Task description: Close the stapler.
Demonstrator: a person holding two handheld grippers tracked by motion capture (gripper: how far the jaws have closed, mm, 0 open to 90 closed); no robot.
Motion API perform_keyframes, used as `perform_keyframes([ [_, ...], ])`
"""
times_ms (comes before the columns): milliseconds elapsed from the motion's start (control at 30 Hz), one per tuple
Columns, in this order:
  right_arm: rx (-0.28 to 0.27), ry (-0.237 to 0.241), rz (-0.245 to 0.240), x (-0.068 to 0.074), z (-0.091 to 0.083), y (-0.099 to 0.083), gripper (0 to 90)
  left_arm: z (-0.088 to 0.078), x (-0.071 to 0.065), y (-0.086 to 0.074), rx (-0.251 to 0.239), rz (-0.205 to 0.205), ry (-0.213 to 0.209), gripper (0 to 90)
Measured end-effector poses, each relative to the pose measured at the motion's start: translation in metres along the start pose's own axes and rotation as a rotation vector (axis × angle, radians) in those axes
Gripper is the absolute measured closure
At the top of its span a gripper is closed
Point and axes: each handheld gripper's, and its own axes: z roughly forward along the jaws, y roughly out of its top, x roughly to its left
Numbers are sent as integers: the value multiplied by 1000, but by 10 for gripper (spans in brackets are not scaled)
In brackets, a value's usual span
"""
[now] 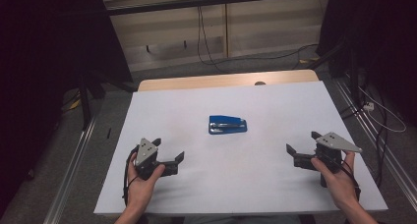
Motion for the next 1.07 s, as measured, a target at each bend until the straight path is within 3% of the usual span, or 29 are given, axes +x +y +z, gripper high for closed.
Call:
perform_keyframes([
  [200, 7, -9, -5, -1, -11, -7, 23, -9, -3, -7, 7, 7, 6, 40],
  [367, -7, -44, 5, -4, -17, -12, 21, -12, 1, -10, 1, -21, 27, 39],
  [1067, -35, -24, 5, 2, -4, -10, 12, -12, 8, -13, -2, -31, 39, 39],
])
